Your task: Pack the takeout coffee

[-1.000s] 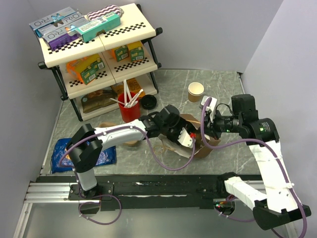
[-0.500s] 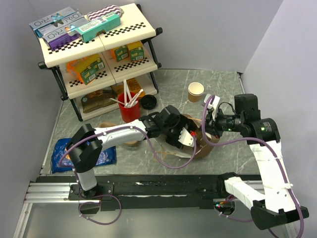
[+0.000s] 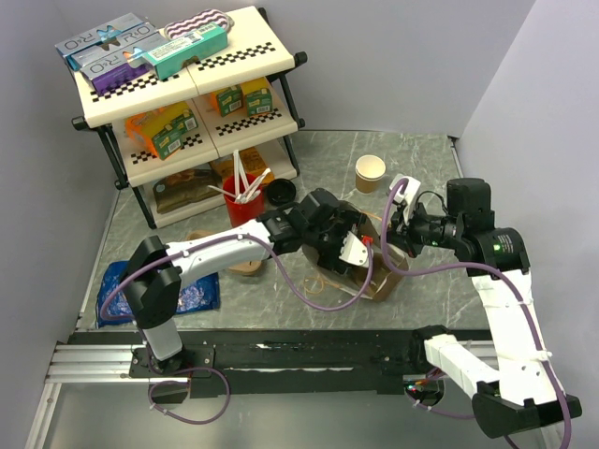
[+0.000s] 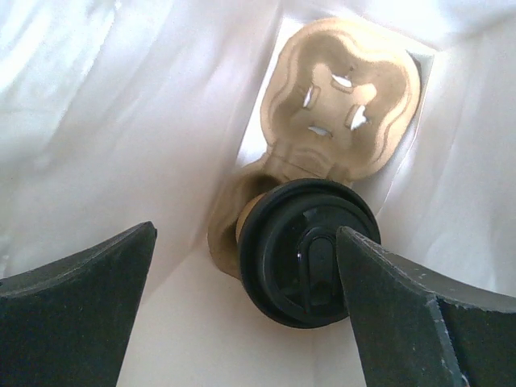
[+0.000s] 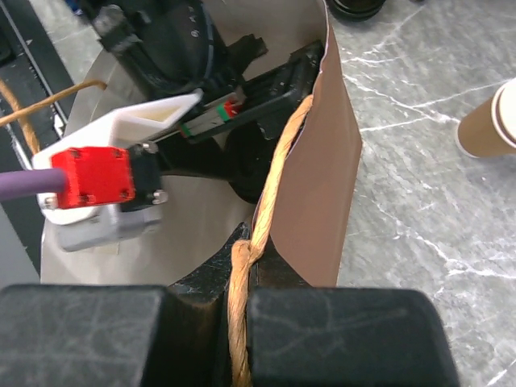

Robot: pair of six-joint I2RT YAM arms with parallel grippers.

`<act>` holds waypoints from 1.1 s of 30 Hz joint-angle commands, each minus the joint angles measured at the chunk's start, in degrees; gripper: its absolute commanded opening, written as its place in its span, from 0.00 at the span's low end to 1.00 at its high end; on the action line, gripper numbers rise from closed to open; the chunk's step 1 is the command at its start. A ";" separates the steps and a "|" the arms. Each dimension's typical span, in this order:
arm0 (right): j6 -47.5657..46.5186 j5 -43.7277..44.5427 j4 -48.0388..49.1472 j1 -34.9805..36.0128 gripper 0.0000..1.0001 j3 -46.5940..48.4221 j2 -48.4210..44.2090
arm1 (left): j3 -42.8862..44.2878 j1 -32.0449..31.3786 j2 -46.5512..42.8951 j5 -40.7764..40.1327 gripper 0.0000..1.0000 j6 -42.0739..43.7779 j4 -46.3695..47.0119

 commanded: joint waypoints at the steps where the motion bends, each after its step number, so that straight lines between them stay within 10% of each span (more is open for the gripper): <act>1: 2.09 1.71 1.64 -0.27 0.00 -0.57 -0.13 | 2.54 0.22 -3.09 3.18 0.99 -1.18 -1.59; 33: 5.61 14.96 12.45 -0.27 0.00 -3.03 6.02 | 9.39 0.22 -6.87 6.45 0.99 -16.20 7.62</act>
